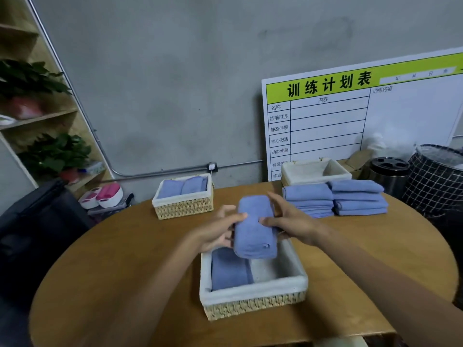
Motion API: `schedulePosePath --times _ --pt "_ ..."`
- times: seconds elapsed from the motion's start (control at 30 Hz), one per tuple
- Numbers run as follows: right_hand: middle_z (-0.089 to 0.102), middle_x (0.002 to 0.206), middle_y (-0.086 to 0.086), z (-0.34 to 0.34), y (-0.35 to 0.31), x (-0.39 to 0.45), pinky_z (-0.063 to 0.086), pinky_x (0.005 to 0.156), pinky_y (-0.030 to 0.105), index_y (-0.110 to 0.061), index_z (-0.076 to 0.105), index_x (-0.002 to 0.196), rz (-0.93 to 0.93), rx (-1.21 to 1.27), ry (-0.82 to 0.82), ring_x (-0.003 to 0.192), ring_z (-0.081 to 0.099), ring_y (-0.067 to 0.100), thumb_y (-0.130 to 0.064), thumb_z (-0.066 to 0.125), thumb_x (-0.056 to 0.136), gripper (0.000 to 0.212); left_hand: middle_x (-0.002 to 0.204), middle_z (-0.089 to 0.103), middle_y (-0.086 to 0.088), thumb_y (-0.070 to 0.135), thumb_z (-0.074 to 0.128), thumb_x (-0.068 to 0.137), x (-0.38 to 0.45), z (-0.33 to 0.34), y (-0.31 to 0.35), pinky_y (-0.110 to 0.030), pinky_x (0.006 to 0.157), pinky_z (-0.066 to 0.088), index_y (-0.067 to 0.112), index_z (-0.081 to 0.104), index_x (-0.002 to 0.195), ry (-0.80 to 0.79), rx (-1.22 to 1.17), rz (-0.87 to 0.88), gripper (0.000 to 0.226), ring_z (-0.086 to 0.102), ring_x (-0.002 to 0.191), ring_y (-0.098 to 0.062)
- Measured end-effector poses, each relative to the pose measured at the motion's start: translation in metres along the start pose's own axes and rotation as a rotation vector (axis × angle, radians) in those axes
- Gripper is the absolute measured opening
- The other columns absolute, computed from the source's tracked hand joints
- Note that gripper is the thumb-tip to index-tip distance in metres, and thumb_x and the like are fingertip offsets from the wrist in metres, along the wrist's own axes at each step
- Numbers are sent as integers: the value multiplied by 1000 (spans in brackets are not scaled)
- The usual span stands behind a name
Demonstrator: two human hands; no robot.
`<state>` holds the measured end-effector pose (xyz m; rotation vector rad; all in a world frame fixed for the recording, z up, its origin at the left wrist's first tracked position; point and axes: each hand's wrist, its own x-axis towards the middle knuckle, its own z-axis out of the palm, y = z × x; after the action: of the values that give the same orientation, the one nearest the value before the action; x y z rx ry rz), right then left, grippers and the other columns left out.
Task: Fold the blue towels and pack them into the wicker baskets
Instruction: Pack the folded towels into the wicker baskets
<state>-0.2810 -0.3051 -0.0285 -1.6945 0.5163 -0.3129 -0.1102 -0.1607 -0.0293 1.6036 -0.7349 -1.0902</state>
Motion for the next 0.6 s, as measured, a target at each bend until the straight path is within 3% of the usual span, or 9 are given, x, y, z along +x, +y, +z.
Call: schedulePosePath --times 0.1,0.23,0.33,0.4,0.47,0.53,0.6 --pt "56 114 -6 -1 4 -15 53 53 24 -33 15 157 82 -175 -55 75 62 7 -11 67 93 85 125 65 -19 12 72 91 -18 4 -17 -50 80 60 29 34 132 -3 84 2 58 71 102 -36" --pt "46 144 3 7 7 -16 57 80 38 -37 7 157 78 -598 -139 113 58 25 -20 70 91 93 107 65 -18 3 68 90 -16 18 -46 -44 73 61 20 39 106 -34 229 38 37 69 88 -27" --pt "56 133 13 14 13 -10 46 87 35 -38 -7 156 86 -913 -150 109 56 27 -32 66 91 98 87 52 -16 6 69 86 -11 24 -58 -35 64 58 21 45 98 6 313 37 31 59 79 -24" --pt "58 125 18 21 19 -7 44 80 34 -32 -11 156 95 -972 -196 99 56 26 -21 60 96 94 74 44 -13 5 68 87 -9 29 -66 -26 56 52 20 47 98 49 392 17 28 50 66 -19" --pt "51 132 21 30 26 -6 40 80 32 -29 -12 157 103 -1010 -235 102 56 29 -5 50 98 89 63 38 -5 1 66 89 -7 37 -74 -25 52 48 18 46 98 54 422 17 28 42 52 -11" --pt "40 144 22 36 30 -6 40 85 33 -32 -10 157 90 -1014 -206 114 54 33 -3 44 98 85 61 39 -3 0 67 88 -4 42 -80 -30 53 50 16 44 98 63 449 58 30 43 48 -9" --pt "43 142 21 35 29 -5 43 92 36 -31 -5 158 30 -1045 -152 117 55 33 -9 45 98 81 62 44 -3 4 71 88 -2 43 -77 -39 60 56 15 45 102 70 511 96 31 50 52 -14"
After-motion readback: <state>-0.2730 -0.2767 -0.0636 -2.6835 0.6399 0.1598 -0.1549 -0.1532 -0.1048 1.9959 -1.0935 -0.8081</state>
